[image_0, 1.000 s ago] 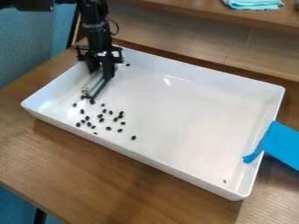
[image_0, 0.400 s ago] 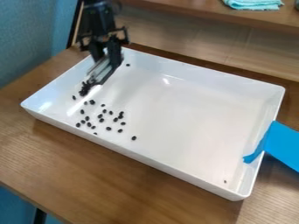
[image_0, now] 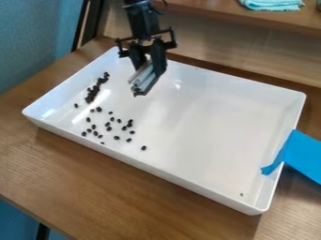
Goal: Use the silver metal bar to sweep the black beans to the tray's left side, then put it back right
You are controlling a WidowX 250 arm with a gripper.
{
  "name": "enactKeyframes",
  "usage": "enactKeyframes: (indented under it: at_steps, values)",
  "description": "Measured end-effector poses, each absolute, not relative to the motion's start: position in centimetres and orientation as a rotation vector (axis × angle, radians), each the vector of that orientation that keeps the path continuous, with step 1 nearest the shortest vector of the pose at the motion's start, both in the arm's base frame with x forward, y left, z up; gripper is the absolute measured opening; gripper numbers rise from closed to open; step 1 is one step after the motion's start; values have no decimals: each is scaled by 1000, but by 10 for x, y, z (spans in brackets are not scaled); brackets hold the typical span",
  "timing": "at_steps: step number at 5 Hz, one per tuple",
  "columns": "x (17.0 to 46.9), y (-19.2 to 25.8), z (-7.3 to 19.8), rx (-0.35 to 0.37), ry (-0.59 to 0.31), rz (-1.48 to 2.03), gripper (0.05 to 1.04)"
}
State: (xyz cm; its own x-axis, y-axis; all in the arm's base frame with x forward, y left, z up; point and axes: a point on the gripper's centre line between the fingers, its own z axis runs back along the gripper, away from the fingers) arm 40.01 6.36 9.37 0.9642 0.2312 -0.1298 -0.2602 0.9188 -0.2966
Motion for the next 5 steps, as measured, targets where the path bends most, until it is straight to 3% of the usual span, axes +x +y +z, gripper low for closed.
enactKeyframes:
  at_steps: [2,5]
  values:
    - [385,29,71,-274,74,182,393]
    - [362,24,48,-236,42,131,393]
